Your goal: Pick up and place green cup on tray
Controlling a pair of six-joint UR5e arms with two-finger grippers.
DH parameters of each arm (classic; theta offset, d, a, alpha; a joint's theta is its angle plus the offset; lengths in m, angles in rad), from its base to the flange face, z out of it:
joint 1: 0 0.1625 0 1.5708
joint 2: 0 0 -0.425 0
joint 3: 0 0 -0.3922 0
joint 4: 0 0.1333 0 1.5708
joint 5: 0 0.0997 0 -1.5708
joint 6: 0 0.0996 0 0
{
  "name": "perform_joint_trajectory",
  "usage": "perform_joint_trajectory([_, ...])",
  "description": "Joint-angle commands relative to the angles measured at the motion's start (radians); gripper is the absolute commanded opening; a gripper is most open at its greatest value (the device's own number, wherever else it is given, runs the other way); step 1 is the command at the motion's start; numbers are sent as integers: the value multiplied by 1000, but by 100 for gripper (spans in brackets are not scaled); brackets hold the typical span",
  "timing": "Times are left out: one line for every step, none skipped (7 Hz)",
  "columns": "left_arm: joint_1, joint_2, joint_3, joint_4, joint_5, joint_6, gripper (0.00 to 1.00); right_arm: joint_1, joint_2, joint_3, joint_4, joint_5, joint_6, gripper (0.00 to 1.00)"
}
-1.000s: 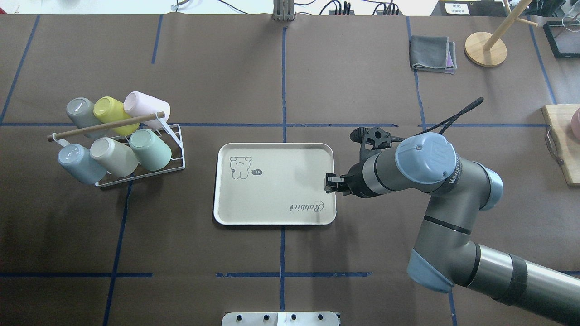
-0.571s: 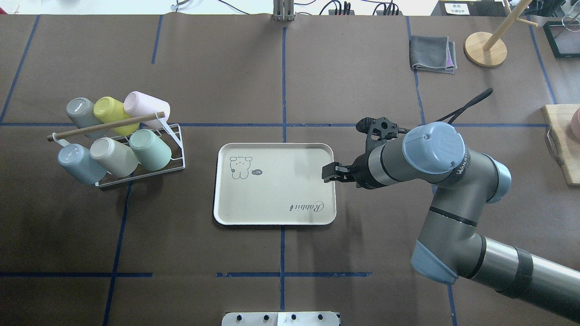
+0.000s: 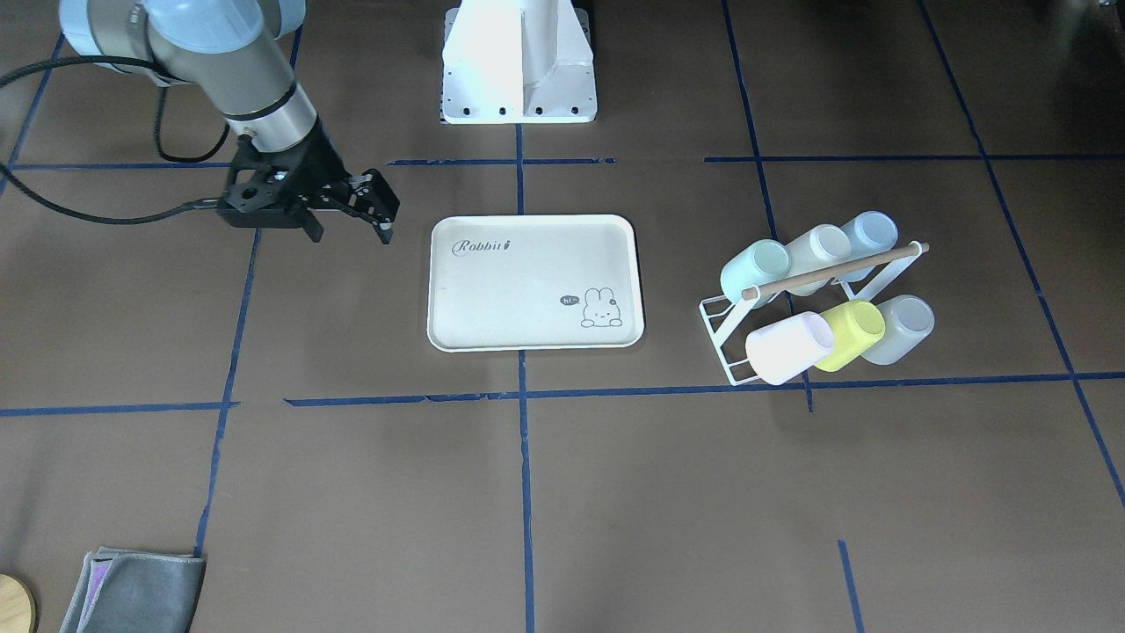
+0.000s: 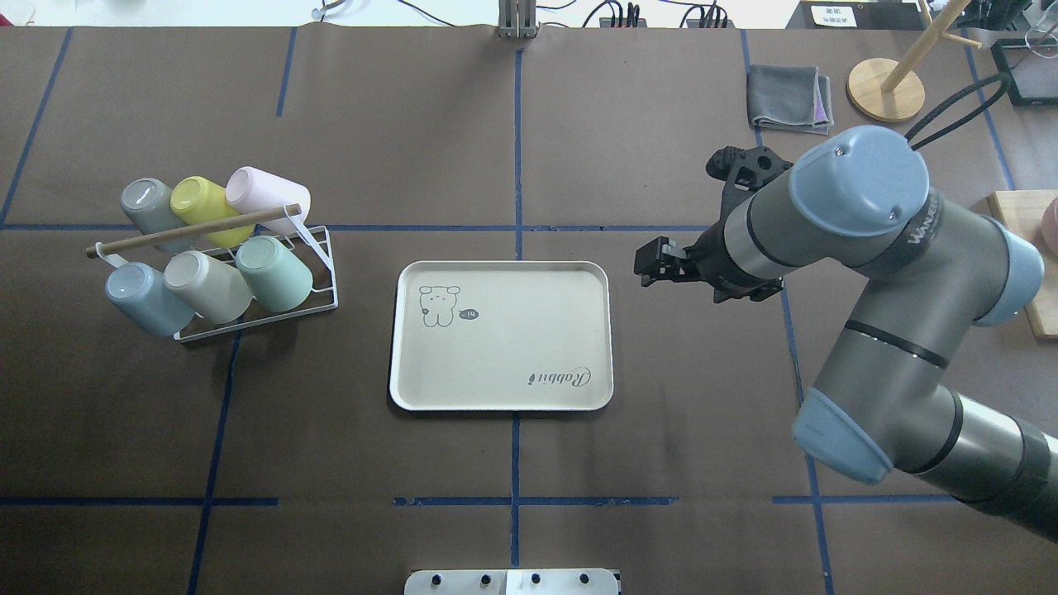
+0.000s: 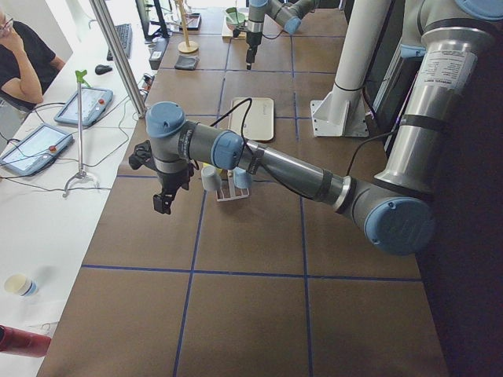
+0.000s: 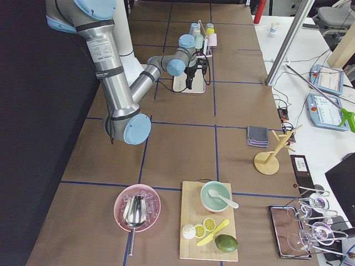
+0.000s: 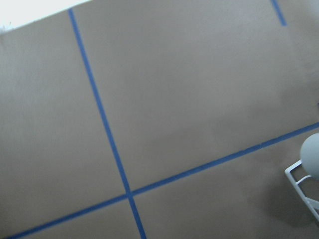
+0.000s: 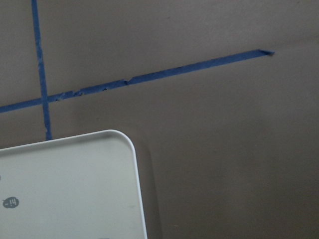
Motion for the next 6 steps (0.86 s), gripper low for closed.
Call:
perform_joint_trajectory([116, -26, -155, 10, 209, -1, 100, 115, -10, 12, -61, 86, -120, 100])
perform_joint_trajectory([193, -30, -218, 10, 318, -1, 100, 141, -20, 9, -62, 99, -133, 100])
perform_joint_trajectory([254, -27, -274, 15, 395, -1, 100, 167, -30, 7, -62, 102, -159, 100])
perform_joint_trajectory([305, -59, -293, 12, 436, 8, 99, 187, -46, 7, -62, 102, -171, 100])
perform_joint_trajectory([357, -67, -325, 15, 501, 86, 99, 201, -53, 7, -62, 103, -186, 100])
perform_joint_trajectory([391, -61, -365, 16, 566, 234, 100, 208, -59, 3, -62, 103, -194, 100])
